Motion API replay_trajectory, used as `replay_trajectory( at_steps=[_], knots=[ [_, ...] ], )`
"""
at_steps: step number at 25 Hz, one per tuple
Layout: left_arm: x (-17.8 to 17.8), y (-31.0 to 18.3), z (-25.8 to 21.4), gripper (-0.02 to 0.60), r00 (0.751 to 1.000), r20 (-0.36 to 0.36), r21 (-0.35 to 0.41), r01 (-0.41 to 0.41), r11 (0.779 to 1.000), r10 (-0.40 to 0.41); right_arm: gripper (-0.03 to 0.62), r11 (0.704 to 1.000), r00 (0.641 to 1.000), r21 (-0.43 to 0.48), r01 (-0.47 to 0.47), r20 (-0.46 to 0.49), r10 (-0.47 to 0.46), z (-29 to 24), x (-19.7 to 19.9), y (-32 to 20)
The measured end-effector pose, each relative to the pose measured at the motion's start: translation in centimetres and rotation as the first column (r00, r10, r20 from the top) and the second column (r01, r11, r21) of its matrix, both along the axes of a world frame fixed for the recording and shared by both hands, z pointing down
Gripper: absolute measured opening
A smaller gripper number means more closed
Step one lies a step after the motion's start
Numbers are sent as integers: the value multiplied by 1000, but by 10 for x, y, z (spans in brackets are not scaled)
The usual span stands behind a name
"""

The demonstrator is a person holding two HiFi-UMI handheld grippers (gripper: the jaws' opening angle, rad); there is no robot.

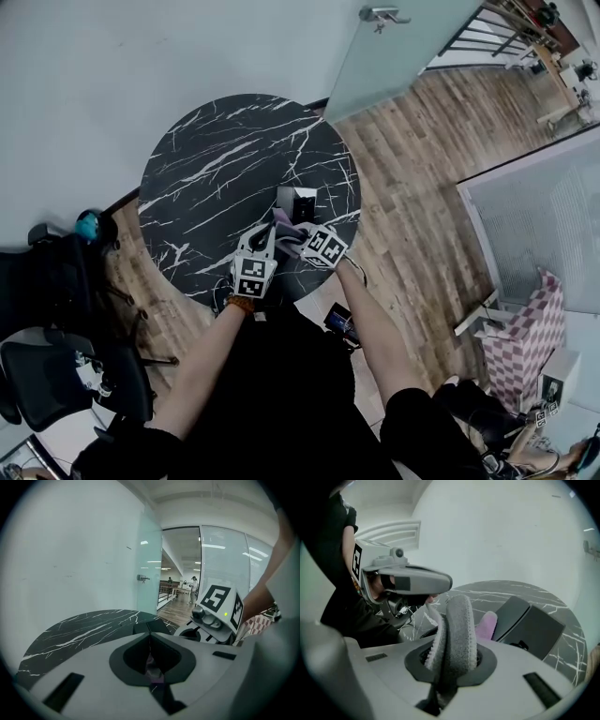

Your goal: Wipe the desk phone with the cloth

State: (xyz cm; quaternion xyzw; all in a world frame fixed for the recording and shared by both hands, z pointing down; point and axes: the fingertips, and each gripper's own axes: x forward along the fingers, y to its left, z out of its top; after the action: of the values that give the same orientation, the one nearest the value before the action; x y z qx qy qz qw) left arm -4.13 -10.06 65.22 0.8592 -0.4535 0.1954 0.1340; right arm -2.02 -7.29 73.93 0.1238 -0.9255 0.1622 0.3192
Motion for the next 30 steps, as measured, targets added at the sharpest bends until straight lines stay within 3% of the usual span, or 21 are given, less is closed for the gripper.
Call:
replay_trajectory(
  at_steps=[4, 7, 12, 17, 23, 30],
  knots=[
    [1, -7, -2, 14, 1000, 3, 9, 4, 1000, -4, 57, 996, 996, 77, -51, 78, 45, -28, 2, -22],
    [3, -16, -6, 12, 1000, 8, 27, 4, 1000, -4, 57, 976, 978, 152, -156, 163, 131, -52, 9, -45],
    [9, -23, -9, 14, 1000, -4, 38, -2, 999, 2, 57, 882, 888, 222, -416, 309, 341, -79, 32, -81],
    [14, -33, -12, 14, 999, -36, 59, -4, 998, 6, 57, 819, 836, 244, -520, 341, 429, -79, 46, -101],
    [11, -55, -10, 13, 999, -44, 69, 26, 997, -23, 57, 795, 789, 192, -575, 387, 477, -70, 58, -110],
    [18, -65, -2, 13, 999, -46, 50, 23, 998, -21, 57, 799, 787, 153, -581, 356, 504, -51, 59, -117]
  ],
)
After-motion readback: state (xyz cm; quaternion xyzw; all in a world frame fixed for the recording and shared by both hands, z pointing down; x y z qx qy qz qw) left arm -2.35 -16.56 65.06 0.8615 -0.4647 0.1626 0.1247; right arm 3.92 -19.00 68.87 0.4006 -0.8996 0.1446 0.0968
